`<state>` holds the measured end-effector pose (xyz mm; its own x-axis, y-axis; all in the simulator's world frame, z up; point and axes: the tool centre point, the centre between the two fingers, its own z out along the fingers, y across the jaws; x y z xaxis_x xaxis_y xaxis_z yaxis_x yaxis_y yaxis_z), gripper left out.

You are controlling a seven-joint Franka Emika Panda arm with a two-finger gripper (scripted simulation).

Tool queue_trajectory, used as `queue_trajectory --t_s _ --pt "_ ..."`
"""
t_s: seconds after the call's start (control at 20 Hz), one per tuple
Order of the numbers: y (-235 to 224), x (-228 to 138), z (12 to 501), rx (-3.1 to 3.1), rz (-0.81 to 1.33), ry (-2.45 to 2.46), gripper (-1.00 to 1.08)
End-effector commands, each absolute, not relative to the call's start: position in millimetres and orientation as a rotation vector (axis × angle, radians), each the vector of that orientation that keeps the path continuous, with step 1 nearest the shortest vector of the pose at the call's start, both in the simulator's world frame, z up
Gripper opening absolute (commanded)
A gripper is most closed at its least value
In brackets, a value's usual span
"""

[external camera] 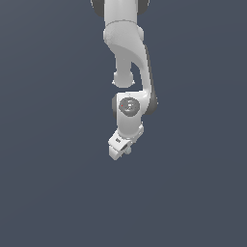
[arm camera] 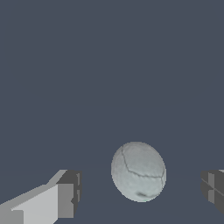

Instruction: Pick up the object and move it to a goal position.

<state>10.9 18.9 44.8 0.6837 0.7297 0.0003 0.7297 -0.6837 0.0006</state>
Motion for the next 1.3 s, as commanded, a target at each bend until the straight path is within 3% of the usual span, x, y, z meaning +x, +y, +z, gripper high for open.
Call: queue_trajectory --t_s 0.0,0.3,0.35,1.25 --pt "19.0 10.2 31.8 2.882 0.0 1.251 1.0" --pt "18.8 11.4 21.0 2.881 0.0 1.252 1.0" --pt "18.8 11.4 21.0 2.881 0.0 1.252 -1.0" --pt "10.9 7.6 36.7 2.881 0.0 1.251 -1.0"
